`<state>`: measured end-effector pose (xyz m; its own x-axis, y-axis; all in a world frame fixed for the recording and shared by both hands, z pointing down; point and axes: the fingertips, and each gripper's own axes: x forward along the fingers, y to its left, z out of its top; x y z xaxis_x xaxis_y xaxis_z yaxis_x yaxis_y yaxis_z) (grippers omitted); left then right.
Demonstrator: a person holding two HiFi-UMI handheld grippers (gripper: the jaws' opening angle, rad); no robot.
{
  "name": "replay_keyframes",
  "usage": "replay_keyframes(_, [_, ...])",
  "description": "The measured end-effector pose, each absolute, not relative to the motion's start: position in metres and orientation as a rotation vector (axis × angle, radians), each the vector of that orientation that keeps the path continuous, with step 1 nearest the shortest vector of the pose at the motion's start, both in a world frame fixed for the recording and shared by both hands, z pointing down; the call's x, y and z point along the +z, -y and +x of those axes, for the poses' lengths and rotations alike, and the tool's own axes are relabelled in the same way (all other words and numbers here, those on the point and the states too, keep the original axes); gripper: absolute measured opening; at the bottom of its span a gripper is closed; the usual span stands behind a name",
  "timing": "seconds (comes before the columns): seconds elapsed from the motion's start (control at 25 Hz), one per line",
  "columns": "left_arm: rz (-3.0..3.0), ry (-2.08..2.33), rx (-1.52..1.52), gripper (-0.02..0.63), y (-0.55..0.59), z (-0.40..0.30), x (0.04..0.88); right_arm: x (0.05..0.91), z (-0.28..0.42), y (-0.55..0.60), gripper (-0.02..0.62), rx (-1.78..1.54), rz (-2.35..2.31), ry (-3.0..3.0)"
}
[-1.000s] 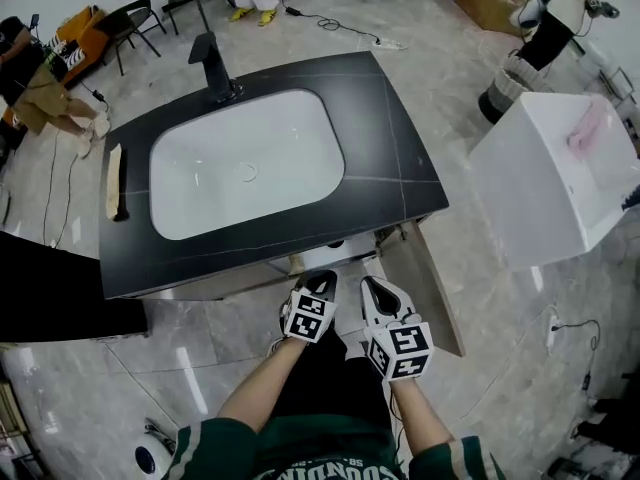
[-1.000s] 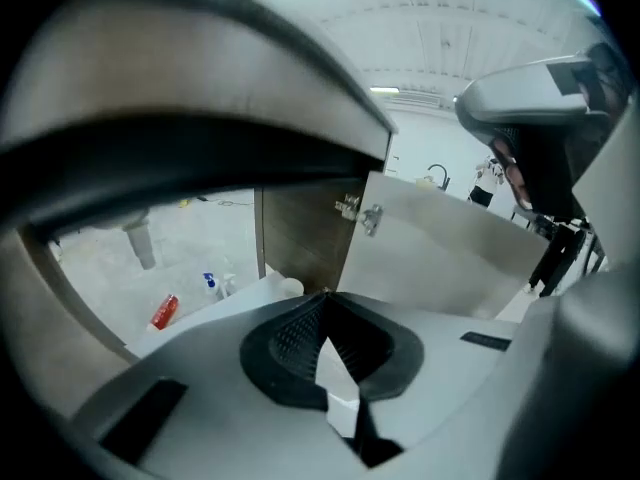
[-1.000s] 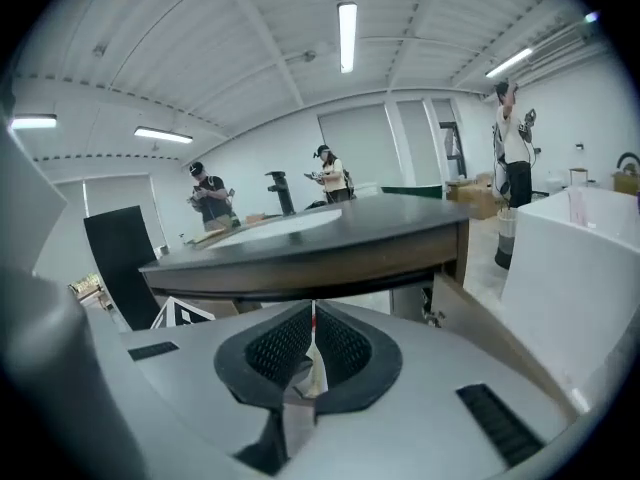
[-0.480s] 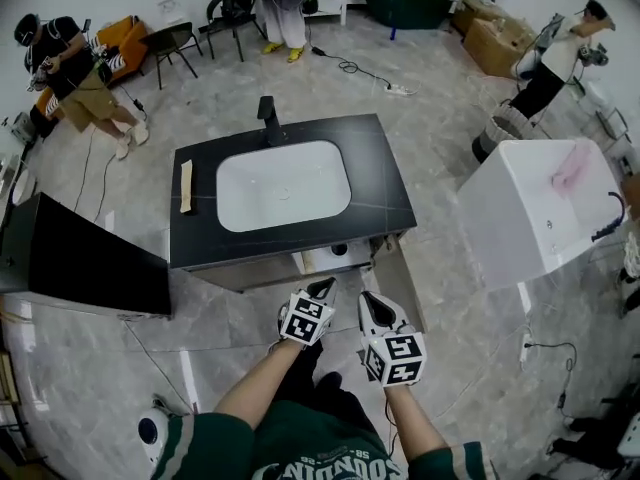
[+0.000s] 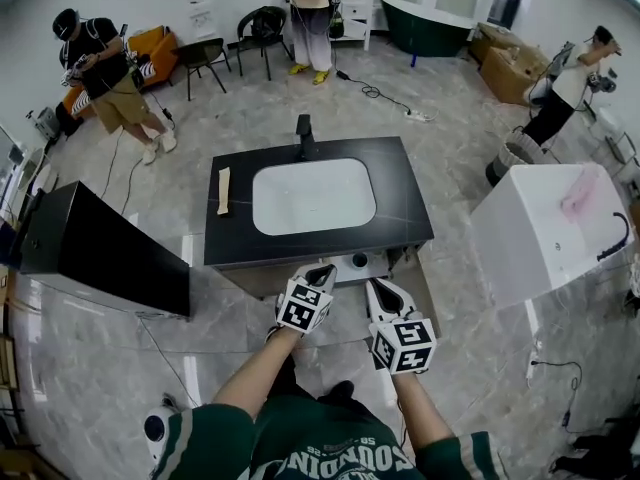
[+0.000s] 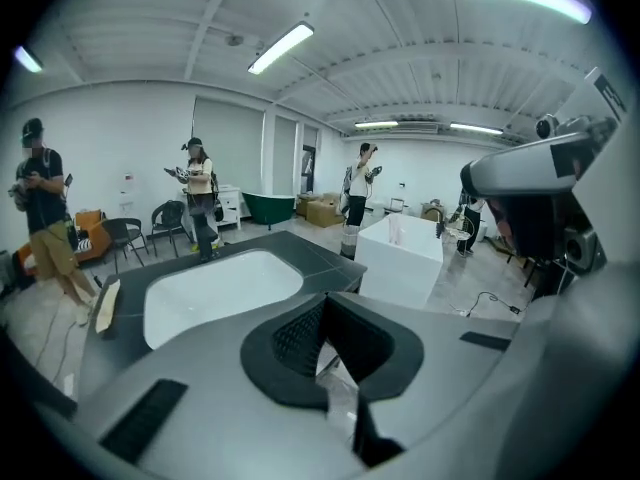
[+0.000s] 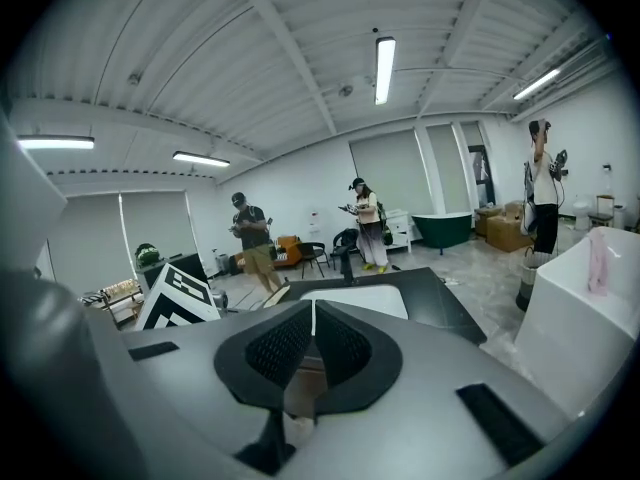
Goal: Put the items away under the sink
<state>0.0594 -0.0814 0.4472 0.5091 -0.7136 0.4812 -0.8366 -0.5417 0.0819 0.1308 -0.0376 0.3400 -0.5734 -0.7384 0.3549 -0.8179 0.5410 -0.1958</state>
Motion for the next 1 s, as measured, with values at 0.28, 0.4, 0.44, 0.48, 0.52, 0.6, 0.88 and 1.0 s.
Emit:
replay_keyframes(0.28, [2.461,1.385,0.549,0.011,0.123,-0.029,0.427,0.337,0.049,0.072,0.043,0.476,1.253,2.579])
replay_keyframes(0.4, [2.471,1.393,0.559,0.011,0.146,-0.067,0.421,0.337,0.010,0.092,0.043,0.472,1.229,2.579])
replay_keyframes(0.44, [2.471,1.400,0.555,0.011,0.154,-0.080,0.417,0.336,-0.003,0.100,0.043,0.468,1.219,2.581])
replay_keyframes(0.48, [2.469,1.409,0.548,0.011,0.162,-0.092,0.414,0.335,-0.015,0.108,0.043,0.461,1.211,2.583])
replay_keyframes(0.52, [2.465,1.418,0.541,0.011,0.170,-0.105,0.412,0.333,-0.027,0.116,0.043,0.454,1.203,2.585])
replay_keyframes(0.6, [2.455,1.433,0.532,0.011,0.187,-0.129,0.411,0.332,-0.050,0.132,0.043,0.440,1.189,2.588])
replay_keyframes(0.88, [2.430,1.428,0.523,0.011,0.230,-0.198,0.424,0.334,-0.113,0.182,0.043,0.426,1.163,2.578])
replay_keyframes(1.0, [2.429,1.434,0.521,0.012,0.246,-0.226,0.428,0.338,-0.139,0.196,0.043,0.425,1.146,2.568])
